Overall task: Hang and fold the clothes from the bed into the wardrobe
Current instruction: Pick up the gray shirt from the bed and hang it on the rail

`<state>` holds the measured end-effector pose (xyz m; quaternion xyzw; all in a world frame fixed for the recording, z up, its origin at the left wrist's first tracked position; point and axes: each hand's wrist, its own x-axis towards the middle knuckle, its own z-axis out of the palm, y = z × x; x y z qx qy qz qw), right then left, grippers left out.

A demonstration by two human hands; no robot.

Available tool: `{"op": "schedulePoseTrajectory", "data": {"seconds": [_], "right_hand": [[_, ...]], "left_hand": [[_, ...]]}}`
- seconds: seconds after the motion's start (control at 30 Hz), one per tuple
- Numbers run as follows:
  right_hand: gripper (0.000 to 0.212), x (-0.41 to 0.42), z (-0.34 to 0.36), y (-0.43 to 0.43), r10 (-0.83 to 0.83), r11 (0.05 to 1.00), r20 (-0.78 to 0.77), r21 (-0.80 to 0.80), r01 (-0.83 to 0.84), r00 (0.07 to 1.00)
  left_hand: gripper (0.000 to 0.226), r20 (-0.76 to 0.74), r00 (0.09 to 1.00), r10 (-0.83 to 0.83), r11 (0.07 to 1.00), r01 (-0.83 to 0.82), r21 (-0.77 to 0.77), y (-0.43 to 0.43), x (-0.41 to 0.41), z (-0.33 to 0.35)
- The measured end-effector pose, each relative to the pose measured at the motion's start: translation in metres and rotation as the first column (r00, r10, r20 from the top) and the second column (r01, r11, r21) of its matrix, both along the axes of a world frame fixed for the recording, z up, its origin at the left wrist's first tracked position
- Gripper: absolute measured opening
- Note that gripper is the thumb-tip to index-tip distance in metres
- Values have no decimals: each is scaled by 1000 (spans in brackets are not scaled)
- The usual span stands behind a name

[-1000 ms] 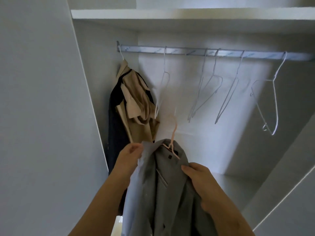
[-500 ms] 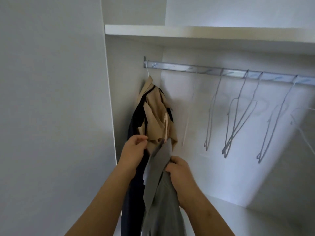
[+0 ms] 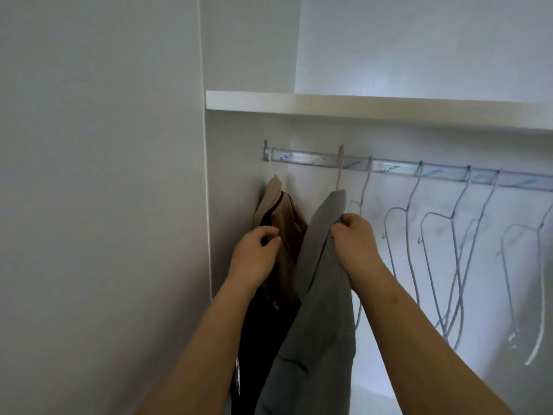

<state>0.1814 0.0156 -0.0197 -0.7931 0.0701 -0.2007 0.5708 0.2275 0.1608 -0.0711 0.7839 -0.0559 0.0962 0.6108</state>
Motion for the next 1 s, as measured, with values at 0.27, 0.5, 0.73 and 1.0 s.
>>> {"op": "schedulePoseTrajectory", "data": {"seconds": [0.27,0.5,0.73,1.0], "right_hand": [[13,72,11,-5,-50,995,78,-81,56,996],[35,90,-45,-6,-54,975,-47,-216,43,997],[48,61,-98,10,37,993,-94,-104,-47,995],[22,61,-124,3,25,995,-21,-93,-26,999]], "left_hand": [[24,6,1000,24,1000,-24,14,4,25,-15],[37,16,996,88,987,-90,135,5,40,-35],[57,-85,990,108,989,-99,110,1,50,-47],[52,175,975,140,933,-189,307,8,44,-58]]}}
